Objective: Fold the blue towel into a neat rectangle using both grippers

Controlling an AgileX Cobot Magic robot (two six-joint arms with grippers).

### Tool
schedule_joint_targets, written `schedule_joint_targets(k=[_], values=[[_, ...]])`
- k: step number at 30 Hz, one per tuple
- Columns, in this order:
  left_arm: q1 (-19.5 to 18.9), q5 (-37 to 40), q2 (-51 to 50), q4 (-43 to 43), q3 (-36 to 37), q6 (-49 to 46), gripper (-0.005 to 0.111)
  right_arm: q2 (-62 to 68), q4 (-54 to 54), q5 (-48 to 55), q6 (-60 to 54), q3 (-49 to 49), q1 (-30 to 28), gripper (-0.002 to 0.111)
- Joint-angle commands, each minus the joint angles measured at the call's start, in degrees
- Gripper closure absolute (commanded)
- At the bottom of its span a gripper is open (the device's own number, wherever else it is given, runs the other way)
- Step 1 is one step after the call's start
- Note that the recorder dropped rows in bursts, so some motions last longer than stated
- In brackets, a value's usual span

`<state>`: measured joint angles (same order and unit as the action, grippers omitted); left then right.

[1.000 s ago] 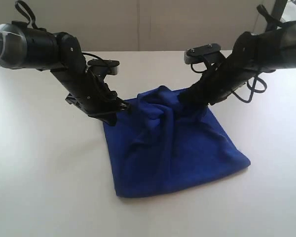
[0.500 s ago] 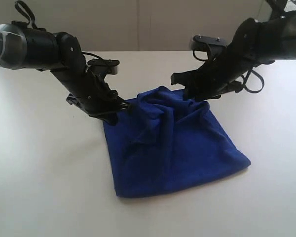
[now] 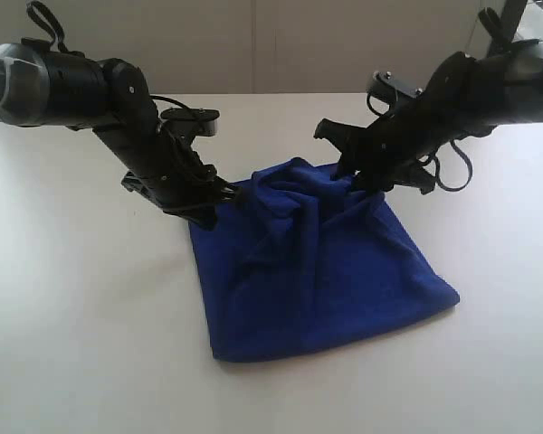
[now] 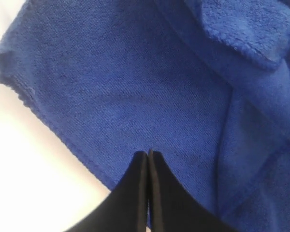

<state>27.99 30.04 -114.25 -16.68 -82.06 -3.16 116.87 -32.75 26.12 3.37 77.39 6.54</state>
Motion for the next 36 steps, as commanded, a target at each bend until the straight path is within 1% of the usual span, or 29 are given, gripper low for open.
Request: schedule_joint_targets(k=[1,4,13,19,29,32,34,36], values=[[0.1,1.0,0.6,-0.7,0.3,0.4,0.107,1.0,-3.6,-1.5,3.1,0.1,-0.3,0.074],[0.1,1.1,0.6,-0.7,0.3,0.3,0.107,0.9,-3.6,-1.9,4.4,0.1,-0.4,0.074],[0.1,1.0,0.6,-0.7,0.3,0.2,0.107,0.9,-3.0,2.2,4.5,0.1,-2.4,0.074],[0.1,1.0,0.6,-0.7,0.3,0.2,0.107,1.2,-3.3,0.5,8.6,0.1,-2.5,0.074],[0.1,0.9,0.6,-0.7,0.3,0.2,0.107,4.0,-10.5,-1.3,8.9,0.1,-2.5,0.074],[0.1,0.9,0.6,-0.7,0.3,0.2,0.107,4.0,-10.9,-2.7,8.9,0.1,-2.5,0.077],[0.1,0.9,0.6,-0.7,0.3,0.2,0.107,4.0,-11.0,-3.4,8.8,0.1,-2.5,0.082],[0.1,0.8,0.6,-0.7,0.3,0.2,0.107,4.0,-11.0,-4.2,8.6,0.1,-2.5,0.089]])
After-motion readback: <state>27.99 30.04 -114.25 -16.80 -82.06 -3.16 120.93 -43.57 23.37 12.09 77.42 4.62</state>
